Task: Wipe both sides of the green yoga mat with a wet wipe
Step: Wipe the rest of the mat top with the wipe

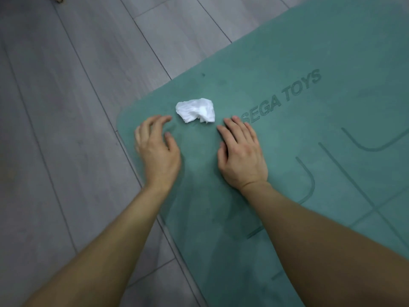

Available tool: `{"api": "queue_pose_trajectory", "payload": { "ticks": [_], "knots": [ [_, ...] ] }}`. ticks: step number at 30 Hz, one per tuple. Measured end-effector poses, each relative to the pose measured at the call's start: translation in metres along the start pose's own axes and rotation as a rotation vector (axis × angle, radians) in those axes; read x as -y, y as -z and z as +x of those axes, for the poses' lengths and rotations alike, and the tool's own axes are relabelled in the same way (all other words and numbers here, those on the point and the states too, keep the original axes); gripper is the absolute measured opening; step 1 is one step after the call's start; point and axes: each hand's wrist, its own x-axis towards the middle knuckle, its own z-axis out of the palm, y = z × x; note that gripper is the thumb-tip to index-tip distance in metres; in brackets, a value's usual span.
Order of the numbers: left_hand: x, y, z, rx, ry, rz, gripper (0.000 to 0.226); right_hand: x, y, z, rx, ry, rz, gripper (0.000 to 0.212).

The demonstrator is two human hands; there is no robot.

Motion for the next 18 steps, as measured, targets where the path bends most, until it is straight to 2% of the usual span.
{"api": "queue_pose_trajectory", "payload": {
  "ticks": [2, 7, 13, 18],
  "knots": [
    [-0.012, -0.008, 0.023, 0.011, -0.188, 0.017, 0.039, 0.001, -0.001, 0.000, 0.002, -0.007, -0.004, 0.044],
    [0.000, -0.041, 0.066, 0.268, -0.519, 0.155, 0.029, 0.001, 0.002, 0.003, 0.015, -0.011, 0.000, 0.046],
    [0.017, -0.037, 0.052, 0.190, -0.493, 0.217, 0.027, 0.002, 0.001, 0.003, 0.031, -0.015, 0.003, 0.046],
    [0.028, -0.018, 0.016, 0.208, -0.484, 0.223, 0.038, 0.002, 0.002, 0.001, 0.045, -0.019, 0.011, 0.048]
  ]
}}
